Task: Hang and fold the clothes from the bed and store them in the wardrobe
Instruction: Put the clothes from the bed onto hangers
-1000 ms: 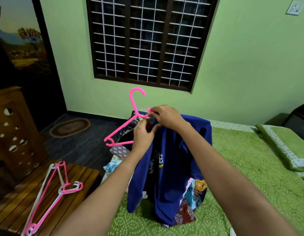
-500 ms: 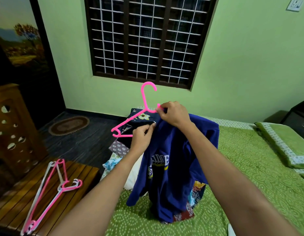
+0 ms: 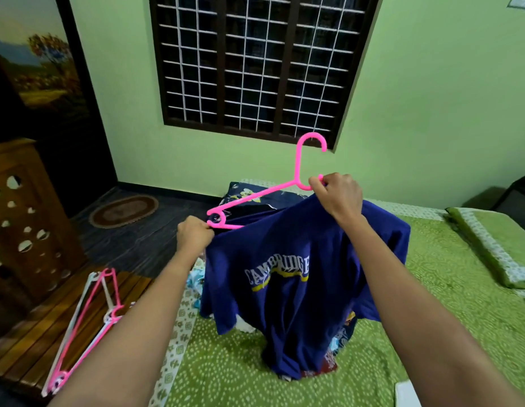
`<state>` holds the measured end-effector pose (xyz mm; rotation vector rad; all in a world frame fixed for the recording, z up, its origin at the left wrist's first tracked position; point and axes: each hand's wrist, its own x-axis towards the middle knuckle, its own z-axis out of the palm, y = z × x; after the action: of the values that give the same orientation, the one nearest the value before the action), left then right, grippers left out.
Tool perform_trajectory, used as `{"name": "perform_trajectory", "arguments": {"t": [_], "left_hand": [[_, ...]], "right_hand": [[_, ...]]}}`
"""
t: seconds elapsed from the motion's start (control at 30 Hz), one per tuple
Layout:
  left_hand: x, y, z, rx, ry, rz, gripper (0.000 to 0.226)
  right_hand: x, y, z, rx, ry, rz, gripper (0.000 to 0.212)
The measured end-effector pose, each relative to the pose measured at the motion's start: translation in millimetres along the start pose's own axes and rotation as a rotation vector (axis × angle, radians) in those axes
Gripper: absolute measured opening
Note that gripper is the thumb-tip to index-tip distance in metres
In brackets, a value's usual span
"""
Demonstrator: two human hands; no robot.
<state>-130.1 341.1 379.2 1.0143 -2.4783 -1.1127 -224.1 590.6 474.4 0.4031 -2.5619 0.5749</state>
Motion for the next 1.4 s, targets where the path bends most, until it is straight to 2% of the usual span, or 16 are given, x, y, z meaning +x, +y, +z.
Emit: {"name": "perform_trajectory", "arguments": {"t": [0.1,0.17,0.23,0.3,0.37,0.5,0.57,0.67,0.73,0.83,0.9,1.03,1.1,1.17,1.23,1.4], "left_hand": [[5.6,12.6,-15.1,-0.245,0.070,-0.080,0.022],[1.8,28.1,-21.5,-0.225,0.109,-0.028,0.020],[-3.7,45.9,-21.3,-0.139,0.089,0.138,0.022],[-16.6,64.8,-17.9,-0.017,-0.018,0.359,0.023],[-22.1,73.6,-12.9,0.049,-0.076,0.488,0.024],[-18.8,77.0,-14.6,0.073,0.156,0.638,0.024],[-21.6,84.6,-14.8,0.118,0.135,0.735,0.029],[-25.7,96.0,-8.5,0.329,0.129,0.878,0.025],[-23.3,97.6,-10.1,0.356,0.215,0.873,0.025],[-14.0,102.5,-28.9,0.296,0.332,0.765,0.024],[-8.8,109.0,-45.5,0.244,0.373,0.709,0.023],[-9.6,120.7,-59.5,0.247,0.417,0.718,0.023],[-10.5,123.5,-56.0,0.237,0.412,0.724,0.023],[-11.3,122.7,-53.9,0.241,0.405,0.739,0.023],[-12.4,117.4,-55.2,0.231,0.396,0.742,0.024],[-22.5,98.3,-63.3,0.143,0.428,0.745,0.026]], "right_hand": [[-5.5,6.0,-1.4,-0.119,-0.060,-0.048,0.039],[-10.3,1.2,3.1,-0.177,-0.100,-0.104,0.039],[-11.5,-5.7,9.2,-0.134,-0.120,-0.116,0.038],[-8.4,-11.1,12.6,-0.022,-0.133,-0.062,0.037],[-4.8,-12.9,11.5,0.065,-0.138,-0.003,0.040],[-0.4,-12.4,8.3,0.195,-0.158,0.058,0.039],[1.8,-15.5,8.8,0.279,-0.181,0.060,0.042],[6.3,-23.2,7.0,0.348,-0.235,-0.004,0.042],[8.9,-25.8,-0.4,0.372,-0.265,-0.079,0.042],[17.3,-17.8,-14.1,0.223,-0.334,-0.224,0.025],[28.0,-4.5,-22.5,0.133,-0.368,-0.224,0.019],[43.7,-1.1,-36.1,-0.156,-0.339,-0.161,0.031],[41.3,-22.4,-33.7,-0.084,-0.279,-0.223,0.037],[31.4,-47.2,-27.7,0.095,-0.239,-0.285,0.034],[21.9,-63.0,-21.1,0.198,-0.186,-0.271,0.028],[-1.1,-82.2,-15.1,0.083,-0.048,-0.152,0.029]]}}
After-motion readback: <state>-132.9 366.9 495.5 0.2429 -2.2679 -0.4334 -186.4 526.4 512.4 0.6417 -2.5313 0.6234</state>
